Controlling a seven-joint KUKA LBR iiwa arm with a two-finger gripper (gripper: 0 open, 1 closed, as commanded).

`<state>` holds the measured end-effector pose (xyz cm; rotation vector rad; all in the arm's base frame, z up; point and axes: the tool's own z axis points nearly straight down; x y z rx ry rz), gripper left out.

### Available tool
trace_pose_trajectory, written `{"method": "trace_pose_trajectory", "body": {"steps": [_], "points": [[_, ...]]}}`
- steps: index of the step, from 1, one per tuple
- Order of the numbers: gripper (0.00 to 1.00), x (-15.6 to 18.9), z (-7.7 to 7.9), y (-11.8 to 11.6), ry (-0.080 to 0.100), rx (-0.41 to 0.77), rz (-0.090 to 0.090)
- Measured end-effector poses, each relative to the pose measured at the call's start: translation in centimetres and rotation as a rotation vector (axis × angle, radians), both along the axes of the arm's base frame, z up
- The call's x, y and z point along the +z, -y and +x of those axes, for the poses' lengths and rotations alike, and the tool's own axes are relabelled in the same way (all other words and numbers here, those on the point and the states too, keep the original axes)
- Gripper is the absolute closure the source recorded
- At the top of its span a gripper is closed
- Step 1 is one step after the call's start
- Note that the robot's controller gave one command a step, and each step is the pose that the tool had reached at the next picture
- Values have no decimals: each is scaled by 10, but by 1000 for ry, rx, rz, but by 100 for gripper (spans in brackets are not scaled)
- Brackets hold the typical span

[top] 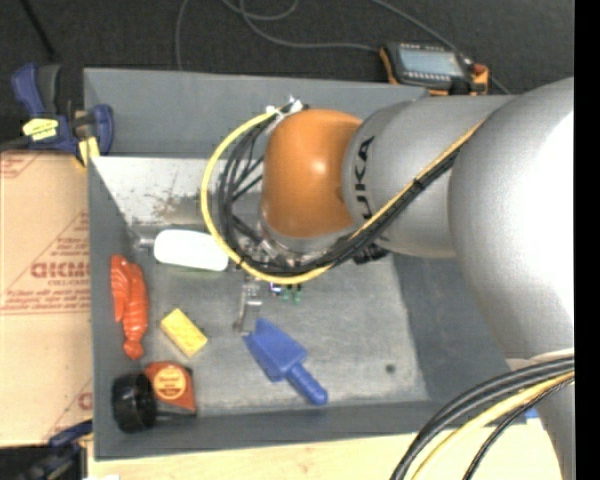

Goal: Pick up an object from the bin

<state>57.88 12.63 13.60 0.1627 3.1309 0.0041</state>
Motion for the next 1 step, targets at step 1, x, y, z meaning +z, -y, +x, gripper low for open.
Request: {"method": "trace_pose_trajectory", "body": {"steps": [1], "points": [[0,-35,-4,-6,-9,-97,-1]]}}
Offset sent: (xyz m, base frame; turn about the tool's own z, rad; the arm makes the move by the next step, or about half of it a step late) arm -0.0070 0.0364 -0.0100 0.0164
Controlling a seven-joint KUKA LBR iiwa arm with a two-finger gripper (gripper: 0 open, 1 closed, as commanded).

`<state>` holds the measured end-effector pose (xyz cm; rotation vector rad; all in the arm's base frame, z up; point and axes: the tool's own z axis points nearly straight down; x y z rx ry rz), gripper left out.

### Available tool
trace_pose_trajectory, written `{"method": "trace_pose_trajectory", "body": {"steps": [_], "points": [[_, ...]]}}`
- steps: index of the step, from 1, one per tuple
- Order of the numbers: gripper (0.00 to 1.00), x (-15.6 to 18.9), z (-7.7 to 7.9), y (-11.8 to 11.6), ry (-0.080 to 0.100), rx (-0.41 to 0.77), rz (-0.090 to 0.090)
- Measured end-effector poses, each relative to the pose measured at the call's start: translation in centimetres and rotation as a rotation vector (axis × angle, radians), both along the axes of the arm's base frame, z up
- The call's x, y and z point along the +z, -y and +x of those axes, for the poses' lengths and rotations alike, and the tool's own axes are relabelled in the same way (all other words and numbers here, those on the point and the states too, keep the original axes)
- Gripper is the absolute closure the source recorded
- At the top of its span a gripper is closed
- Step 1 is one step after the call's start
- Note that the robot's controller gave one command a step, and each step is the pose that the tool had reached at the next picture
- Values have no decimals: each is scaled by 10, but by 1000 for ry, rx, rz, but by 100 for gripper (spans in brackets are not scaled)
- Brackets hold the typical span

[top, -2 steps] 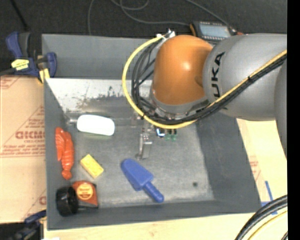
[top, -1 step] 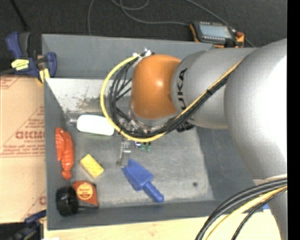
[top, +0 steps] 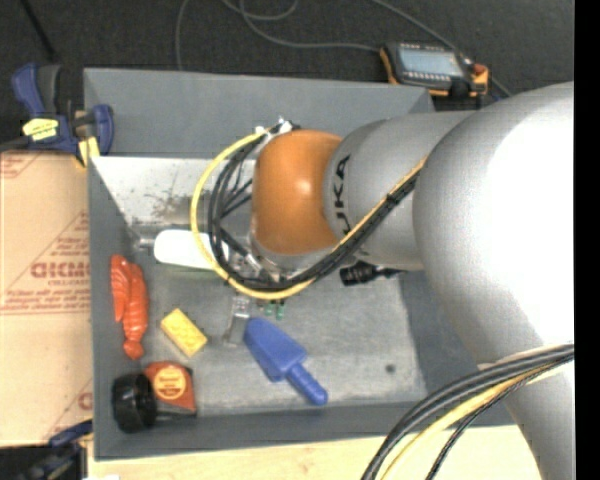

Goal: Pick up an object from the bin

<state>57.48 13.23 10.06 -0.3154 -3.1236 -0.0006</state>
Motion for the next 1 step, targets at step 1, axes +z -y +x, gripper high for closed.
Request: {"method": "trace_pose_trajectory", "body": {"steps": [1], "points": [[0,24,-1,-27,6,79,-1]]}}
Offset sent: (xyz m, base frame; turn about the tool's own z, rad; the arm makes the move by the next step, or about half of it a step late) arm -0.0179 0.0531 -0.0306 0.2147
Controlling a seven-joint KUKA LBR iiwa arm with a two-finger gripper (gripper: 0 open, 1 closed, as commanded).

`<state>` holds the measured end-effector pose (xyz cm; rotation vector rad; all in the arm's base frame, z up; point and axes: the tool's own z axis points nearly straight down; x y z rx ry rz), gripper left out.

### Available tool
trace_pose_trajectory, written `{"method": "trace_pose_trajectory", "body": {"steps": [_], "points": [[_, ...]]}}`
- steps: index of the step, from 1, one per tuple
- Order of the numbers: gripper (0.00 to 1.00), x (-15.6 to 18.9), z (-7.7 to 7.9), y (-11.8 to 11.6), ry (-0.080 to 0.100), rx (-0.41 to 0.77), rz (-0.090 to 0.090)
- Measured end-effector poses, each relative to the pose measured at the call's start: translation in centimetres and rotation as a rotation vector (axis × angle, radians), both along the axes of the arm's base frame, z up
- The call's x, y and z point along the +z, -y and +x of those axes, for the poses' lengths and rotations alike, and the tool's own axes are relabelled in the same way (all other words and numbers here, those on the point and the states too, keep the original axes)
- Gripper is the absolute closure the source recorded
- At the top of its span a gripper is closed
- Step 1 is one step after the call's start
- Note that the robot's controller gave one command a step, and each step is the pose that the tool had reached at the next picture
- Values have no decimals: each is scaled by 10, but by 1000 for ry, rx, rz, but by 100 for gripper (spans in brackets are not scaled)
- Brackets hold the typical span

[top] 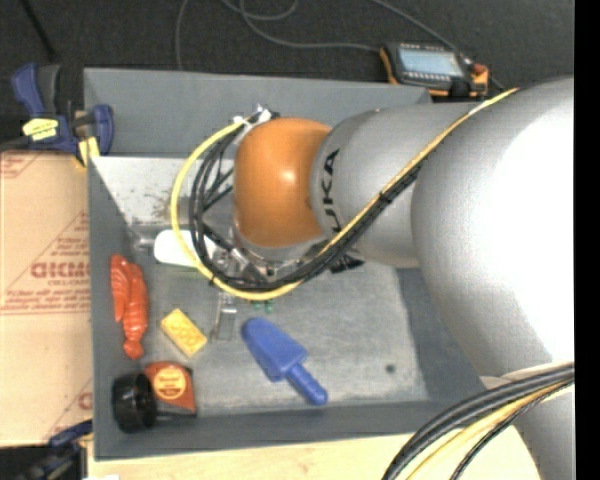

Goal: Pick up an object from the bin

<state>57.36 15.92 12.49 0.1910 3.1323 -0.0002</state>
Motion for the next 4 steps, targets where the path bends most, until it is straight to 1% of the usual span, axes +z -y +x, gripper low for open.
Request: {"method": "trace_pose_trajectory", "body": {"steps": [1,2,4], "points": [[0,-40,-11,-19,0,-268,2],[100,-51,-3,-5,3,-247,6],[100,-47,-4,-4,2,-247,5]]}}
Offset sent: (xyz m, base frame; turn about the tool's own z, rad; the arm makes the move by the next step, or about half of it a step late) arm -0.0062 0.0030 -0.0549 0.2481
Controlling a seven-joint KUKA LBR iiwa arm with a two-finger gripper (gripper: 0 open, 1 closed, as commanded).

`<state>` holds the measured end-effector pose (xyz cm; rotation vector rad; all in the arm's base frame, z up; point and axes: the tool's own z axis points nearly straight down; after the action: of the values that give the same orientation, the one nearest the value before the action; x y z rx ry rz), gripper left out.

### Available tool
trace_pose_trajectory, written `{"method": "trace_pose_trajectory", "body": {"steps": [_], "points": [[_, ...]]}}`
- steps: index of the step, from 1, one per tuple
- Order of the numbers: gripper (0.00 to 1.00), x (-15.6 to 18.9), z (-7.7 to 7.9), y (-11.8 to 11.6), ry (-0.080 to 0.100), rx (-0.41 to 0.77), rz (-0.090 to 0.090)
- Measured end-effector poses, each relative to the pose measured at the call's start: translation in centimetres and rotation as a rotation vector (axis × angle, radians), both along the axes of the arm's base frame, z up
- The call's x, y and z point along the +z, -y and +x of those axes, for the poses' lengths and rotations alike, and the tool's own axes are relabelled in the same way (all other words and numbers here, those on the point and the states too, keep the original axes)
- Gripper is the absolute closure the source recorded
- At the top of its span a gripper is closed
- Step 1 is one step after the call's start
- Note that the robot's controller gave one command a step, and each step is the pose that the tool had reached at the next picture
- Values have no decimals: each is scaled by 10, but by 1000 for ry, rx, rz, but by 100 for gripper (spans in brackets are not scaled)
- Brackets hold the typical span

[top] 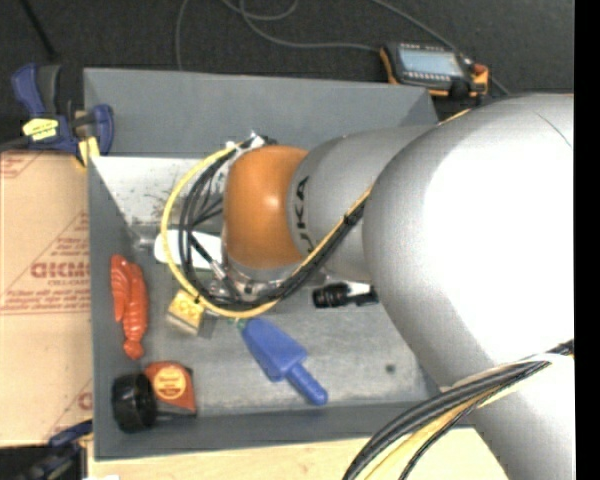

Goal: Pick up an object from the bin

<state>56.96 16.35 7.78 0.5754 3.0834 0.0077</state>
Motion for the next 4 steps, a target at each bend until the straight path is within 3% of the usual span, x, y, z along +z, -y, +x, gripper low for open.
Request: {"method": "trace_pose_trajectory", "body": {"steps": [2,4], "points": [[100,32,-1,1,-8,1,-4],[100,61,1,2,-1,2,-2]]}}
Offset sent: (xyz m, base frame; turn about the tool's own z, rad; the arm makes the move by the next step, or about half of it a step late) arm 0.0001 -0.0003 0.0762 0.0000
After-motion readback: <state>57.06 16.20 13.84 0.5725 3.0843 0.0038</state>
